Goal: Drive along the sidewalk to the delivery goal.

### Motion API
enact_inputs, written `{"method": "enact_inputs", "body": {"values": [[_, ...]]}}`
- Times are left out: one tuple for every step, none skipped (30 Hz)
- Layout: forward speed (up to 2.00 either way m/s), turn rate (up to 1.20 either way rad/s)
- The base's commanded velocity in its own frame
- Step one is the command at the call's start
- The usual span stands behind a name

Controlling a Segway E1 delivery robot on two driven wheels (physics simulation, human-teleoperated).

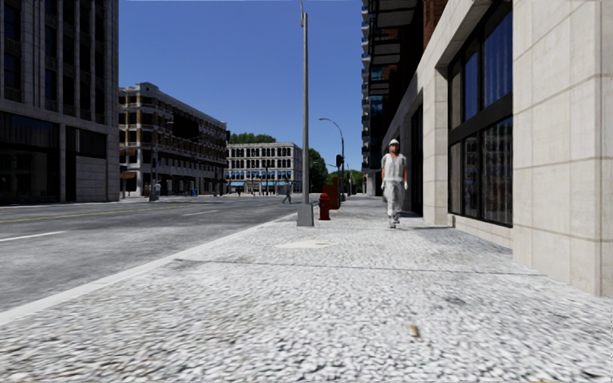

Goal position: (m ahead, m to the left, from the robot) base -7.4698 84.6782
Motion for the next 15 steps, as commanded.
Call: {"method": "enact_inputs", "body": {"values": [[2.00,0.00],[2.00,0.00],[2.00,0.00],[2.00,0.00],[2.00,0.00],[2.00,0.00],[2.00,0.00],[2.00,0.00],[2.00,0.00],[2.00,0.00],[2.00,0.00],[2.00,0.00],[2.00,0.00],[2.00,0.00],[2.00,0.00]]}}
